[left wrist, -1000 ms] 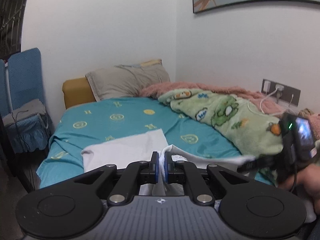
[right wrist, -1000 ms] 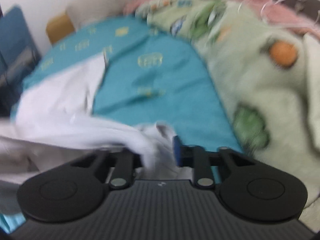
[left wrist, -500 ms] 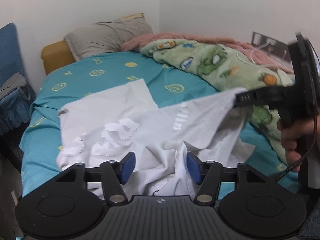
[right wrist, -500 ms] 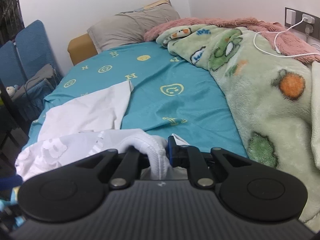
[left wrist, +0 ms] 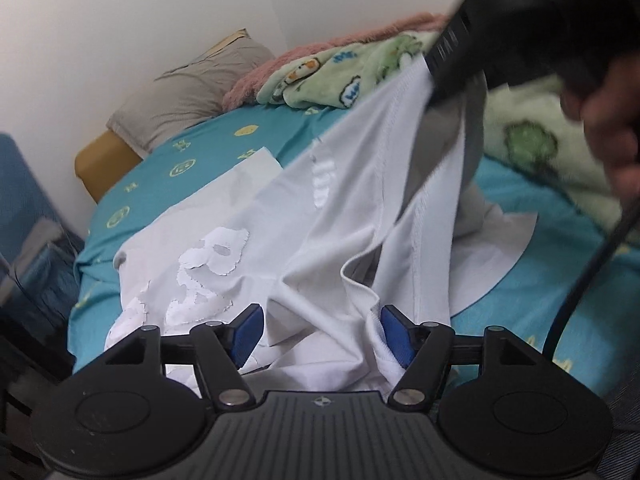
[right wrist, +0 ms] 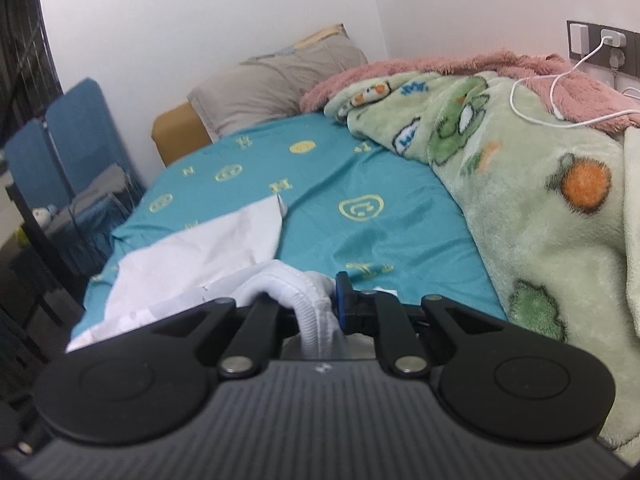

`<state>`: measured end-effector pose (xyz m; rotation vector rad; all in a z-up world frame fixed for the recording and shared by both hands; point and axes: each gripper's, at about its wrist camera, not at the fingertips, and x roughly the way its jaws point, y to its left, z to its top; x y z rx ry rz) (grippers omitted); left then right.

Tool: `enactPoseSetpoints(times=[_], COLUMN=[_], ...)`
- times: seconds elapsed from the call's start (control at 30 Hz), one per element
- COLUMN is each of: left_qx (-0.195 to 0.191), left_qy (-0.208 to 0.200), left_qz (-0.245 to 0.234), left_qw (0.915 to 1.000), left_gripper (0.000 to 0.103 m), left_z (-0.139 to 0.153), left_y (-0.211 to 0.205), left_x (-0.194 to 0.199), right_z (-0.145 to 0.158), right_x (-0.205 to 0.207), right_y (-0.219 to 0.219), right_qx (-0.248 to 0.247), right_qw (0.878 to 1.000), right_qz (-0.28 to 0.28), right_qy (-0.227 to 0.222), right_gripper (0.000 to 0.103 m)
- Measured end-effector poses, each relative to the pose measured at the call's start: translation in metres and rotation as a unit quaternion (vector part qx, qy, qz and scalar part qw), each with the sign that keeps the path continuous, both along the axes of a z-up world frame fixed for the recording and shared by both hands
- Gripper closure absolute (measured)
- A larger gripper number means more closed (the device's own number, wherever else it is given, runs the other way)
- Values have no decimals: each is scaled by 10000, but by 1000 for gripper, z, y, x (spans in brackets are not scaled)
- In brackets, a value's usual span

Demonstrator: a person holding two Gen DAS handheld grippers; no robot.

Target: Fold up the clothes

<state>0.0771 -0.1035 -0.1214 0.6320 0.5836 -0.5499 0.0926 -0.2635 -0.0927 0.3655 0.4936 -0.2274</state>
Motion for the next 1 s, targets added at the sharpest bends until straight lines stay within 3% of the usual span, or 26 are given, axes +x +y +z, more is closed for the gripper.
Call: enactPoseSetpoints(times=[0.17,0.27,0.33,0.43,0.5,0.8,1.0], left_qx=[808,874,365,-800,-1224,-785,-1162], left_qy=[-718,-1303,-1687,-1992,-1812,-898,-109], left_qz=[55,366,700,947,927,313,84], left_qw=[9941,9869,9825,9721,9714,9924,9931], left_gripper=[33,33,32,20,20,21,21], left_z=[-13,-1,26,66,79,45,22], left_y=[-14,-7,6,31,40,20,20], left_x=[-11,-16,-19,-29,-31,-32,-15], right_z=[6,8,6,3,2,5,4], right_x=[-6,-8,-6,-3,-1,-1,0], right_y=[-2,-3,-6,-6,-3,0,-5], right_qx=[26,-9,59,163,191,335,396], right_qw=[9997,9994,9995,9997,9998,9991,9974], right_qz=[-66,-162,-195,-110,-13,255,518], right_qy=[-251,-296,-245,-130,-103,-32,295], right_gripper=[92,92,92,92,92,92,92])
